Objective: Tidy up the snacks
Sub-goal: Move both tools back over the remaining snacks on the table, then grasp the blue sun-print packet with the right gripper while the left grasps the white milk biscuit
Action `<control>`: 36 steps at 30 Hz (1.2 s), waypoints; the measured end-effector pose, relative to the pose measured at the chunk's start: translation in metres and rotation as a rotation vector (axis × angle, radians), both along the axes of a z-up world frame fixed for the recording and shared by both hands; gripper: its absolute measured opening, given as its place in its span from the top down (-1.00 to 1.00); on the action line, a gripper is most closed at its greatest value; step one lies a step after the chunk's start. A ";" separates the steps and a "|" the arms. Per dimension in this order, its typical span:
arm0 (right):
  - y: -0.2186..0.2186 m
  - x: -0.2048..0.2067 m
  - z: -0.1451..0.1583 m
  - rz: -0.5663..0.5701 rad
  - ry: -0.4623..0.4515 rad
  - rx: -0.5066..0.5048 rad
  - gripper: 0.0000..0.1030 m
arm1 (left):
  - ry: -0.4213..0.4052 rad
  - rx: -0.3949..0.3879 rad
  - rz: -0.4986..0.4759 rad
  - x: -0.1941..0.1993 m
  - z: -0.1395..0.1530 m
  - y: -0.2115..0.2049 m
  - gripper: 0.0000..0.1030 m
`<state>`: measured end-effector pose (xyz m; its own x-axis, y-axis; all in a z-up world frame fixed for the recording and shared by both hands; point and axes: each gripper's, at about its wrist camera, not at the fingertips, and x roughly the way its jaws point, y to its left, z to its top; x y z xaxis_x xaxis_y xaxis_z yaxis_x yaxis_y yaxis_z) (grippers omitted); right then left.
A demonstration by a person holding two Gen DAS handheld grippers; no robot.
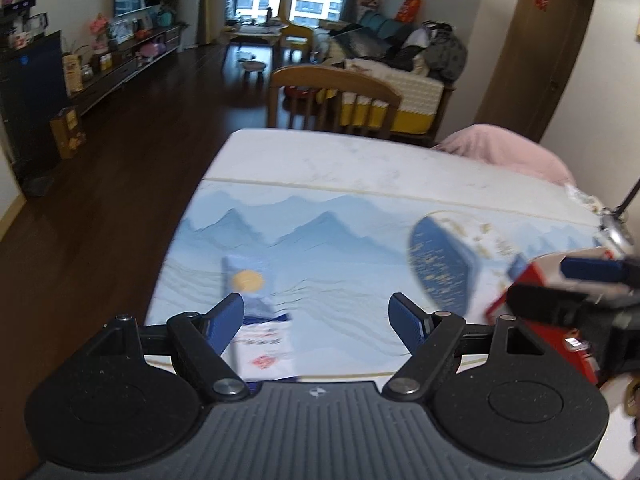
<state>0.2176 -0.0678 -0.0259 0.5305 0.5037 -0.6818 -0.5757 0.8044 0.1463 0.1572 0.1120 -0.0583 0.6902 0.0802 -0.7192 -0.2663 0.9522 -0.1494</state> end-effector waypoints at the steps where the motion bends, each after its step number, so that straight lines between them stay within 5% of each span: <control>1: 0.006 0.004 -0.002 0.000 0.009 -0.010 -1.00 | 0.013 0.002 0.009 -0.001 -0.006 0.004 -0.54; 14: 0.058 0.049 -0.038 0.024 0.140 -0.118 -1.00 | 0.210 -0.037 0.077 0.025 -0.088 0.027 -0.54; 30: 0.137 0.084 -0.066 0.153 0.158 -0.238 -0.99 | 0.209 0.022 0.106 0.035 -0.107 0.016 -0.51; 36: 0.168 0.093 -0.081 0.196 0.174 -0.280 -0.99 | 0.209 0.047 0.087 0.035 -0.109 0.012 -0.18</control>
<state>0.3106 0.1005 -0.1070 0.3069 0.3656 -0.8787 -0.7082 0.7046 0.0458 0.1927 0.1243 -0.1674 0.5156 0.1698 -0.8399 -0.3680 0.9290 -0.0380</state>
